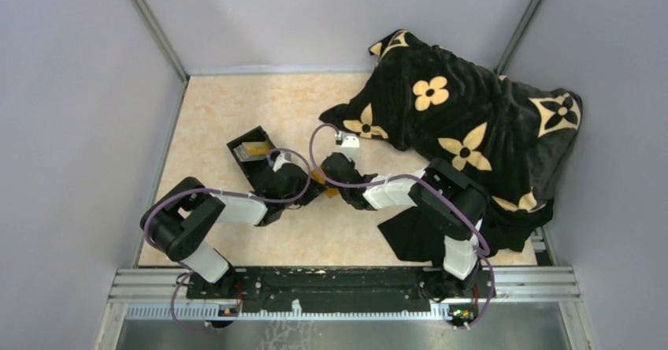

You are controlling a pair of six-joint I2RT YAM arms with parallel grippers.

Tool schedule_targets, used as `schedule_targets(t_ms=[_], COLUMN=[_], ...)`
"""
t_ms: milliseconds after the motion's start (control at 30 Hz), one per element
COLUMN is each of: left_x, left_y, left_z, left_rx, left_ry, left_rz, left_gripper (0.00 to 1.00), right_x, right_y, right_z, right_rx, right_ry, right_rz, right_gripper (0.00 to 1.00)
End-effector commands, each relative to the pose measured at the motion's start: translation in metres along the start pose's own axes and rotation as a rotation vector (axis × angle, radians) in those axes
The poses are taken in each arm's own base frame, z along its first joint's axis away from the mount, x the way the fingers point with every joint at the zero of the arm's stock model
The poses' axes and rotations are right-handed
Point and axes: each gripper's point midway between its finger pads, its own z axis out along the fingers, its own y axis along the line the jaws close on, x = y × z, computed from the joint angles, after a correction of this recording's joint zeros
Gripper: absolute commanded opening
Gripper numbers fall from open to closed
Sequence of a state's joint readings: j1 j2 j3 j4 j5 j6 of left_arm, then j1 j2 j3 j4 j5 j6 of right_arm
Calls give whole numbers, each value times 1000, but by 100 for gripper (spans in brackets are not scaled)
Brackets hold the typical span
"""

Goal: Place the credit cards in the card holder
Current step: Close the card holder at the center of the board.

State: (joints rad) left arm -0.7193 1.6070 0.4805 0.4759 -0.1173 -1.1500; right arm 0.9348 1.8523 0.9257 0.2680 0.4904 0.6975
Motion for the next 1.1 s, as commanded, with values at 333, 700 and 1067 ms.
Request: schedule_targets(t_ms=[333, 700, 1067], left_x=[48, 48, 44], left_y=[99, 96, 91], left_z=[-16, -11, -8], left_rx=[-353, -359, -361], left_ry=[201, 200, 186], left_rz=[105, 96, 91], left_gripper=[18, 17, 17], right_x=[156, 184, 200], right_y=[-87, -102, -125], right_z=[-42, -43, -54], right_rx=[133, 170, 217], right_ry=[466, 527, 559], right_rz=[-96, -97, -37], right_gripper=[0, 0, 0])
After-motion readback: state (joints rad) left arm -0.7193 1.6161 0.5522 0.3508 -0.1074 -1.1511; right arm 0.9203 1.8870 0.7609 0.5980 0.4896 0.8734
